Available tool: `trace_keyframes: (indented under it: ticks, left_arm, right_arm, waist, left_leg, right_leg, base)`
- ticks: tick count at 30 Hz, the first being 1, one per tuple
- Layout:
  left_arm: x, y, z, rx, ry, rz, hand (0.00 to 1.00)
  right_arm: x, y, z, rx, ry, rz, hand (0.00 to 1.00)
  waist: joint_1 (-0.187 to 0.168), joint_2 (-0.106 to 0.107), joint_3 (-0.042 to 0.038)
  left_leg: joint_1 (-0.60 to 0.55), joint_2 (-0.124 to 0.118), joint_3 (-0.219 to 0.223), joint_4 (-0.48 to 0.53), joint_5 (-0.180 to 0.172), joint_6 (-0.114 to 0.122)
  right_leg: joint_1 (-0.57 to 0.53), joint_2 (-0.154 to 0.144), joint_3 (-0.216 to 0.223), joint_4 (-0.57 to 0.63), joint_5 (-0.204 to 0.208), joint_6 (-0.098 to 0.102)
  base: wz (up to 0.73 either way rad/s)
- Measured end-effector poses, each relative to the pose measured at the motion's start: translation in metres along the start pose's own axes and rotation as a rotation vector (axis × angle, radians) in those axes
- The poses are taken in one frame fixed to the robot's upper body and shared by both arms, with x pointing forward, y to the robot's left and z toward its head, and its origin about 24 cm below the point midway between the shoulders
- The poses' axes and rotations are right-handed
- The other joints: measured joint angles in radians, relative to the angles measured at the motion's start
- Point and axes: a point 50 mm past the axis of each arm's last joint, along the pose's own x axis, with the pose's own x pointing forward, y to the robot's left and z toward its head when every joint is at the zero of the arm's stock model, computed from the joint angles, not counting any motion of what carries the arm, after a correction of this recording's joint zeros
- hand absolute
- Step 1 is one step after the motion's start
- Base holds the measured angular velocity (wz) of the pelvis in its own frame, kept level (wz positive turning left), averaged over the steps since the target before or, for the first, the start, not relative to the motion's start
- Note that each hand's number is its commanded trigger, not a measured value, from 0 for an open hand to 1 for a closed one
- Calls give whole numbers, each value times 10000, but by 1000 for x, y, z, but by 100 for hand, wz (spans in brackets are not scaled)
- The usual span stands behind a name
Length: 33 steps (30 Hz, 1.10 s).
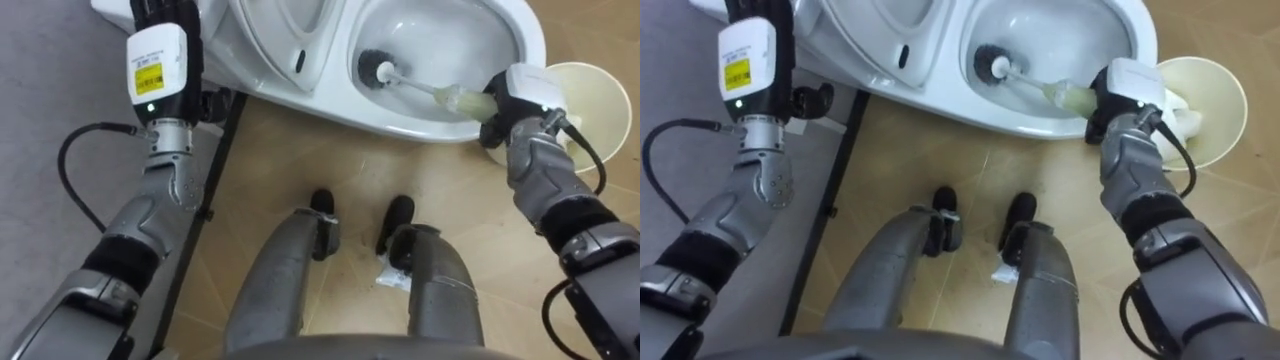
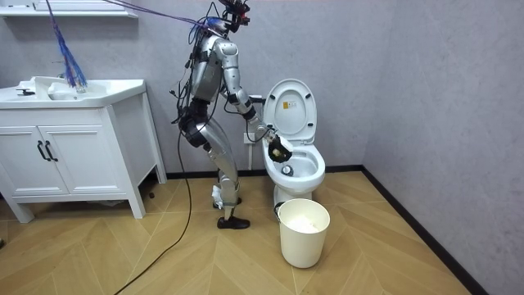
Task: Brush toilet
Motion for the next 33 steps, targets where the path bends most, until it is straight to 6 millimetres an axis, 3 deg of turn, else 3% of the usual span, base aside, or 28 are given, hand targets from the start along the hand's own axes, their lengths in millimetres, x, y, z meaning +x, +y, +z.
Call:
trace_keyframes:
  ticks: [5,9,12,13,15,18,21,25,30,33]
  left_arm:
    - [-3,1,-3,-40,99,-4,0]
    - [-6,0,-2,-431,125,-51,0]
    - [-4,-2,4,-574,-158,-21,0]
    - [-3,-1,5,-580,-233,9,0]
    - [1,5,7,-620,-496,320,0]
    - [2,11,8,-602,-702,722,0]
    - [2,17,7,-593,-703,1147,0]
    - [4,19,8,-535,-657,1288,0]
    - [6,18,5,-327,-474,1227,0]
    - [9,16,3,-211,-417,872,0]
  right_arm:
    - [-2,0,1,-504,-89,88,100]
    - [-1,3,-12,-997,126,370,100]
    - [3,-2,-33,-1159,458,422,100]
    - [4,-5,-35,-983,547,385,100]
    - [10,-15,-39,-223,728,61,100]
    - [14,-27,-41,632,770,-420,100]
    - [22,-52,-47,2453,1393,-1535,100]
    - [22,-65,-64,3016,1953,-2046,100]
    - [19,-55,-66,4435,2406,-1947,100]
    - [13,-35,-73,5287,3008,-1440,100]
  waist:
    - [4,-1,0]
    - [44,11,-2]
    - [164,-59,28]
    - [184,-143,56]
    - [146,-463,201]
    - [75,-737,206]
    - [-95,-1090,211]
    - [-238,-1200,195]
    - [-361,-1200,196]
    - [-348,-1187,194]
  left_leg:
    - [141,47,-25,-250,51,-82]
    - [233,52,-58,-280,52,-74]
    - [217,-21,3,-277,26,2]
    - [210,-59,42,-293,19,14]
    - [131,-211,62,-289,33,20]
    - [-173,-210,22,-177,45,-1]
    - [-337,-220,129,-70,61,8]
    - [-356,-315,37,77,58,39]
    - [-311,-313,71,135,45,66]
    - [-102,-285,58,126,31,51]
  right_leg:
    - [111,73,-24,-193,34,-123]
    - [256,75,-76,-252,2,-128]
    - [168,-58,-60,-54,-100,-76]
    - [91,-113,-19,49,-144,-71]
    - [-173,-287,62,427,-298,-74]
    - [-459,-289,58,574,-321,-102]
    - [-710,-396,104,819,-394,-135]
    - [-684,-461,81,931,-445,-107]
    - [-635,-460,110,935,-403,-91]
    - [-393,-440,71,879,-398,-81]
  base:
    - [0]
    - [2]
    - [6]
    - [6]
    - [9]
    - [7]
    - [0]
    - [5]
    - [-4]
    - [0]
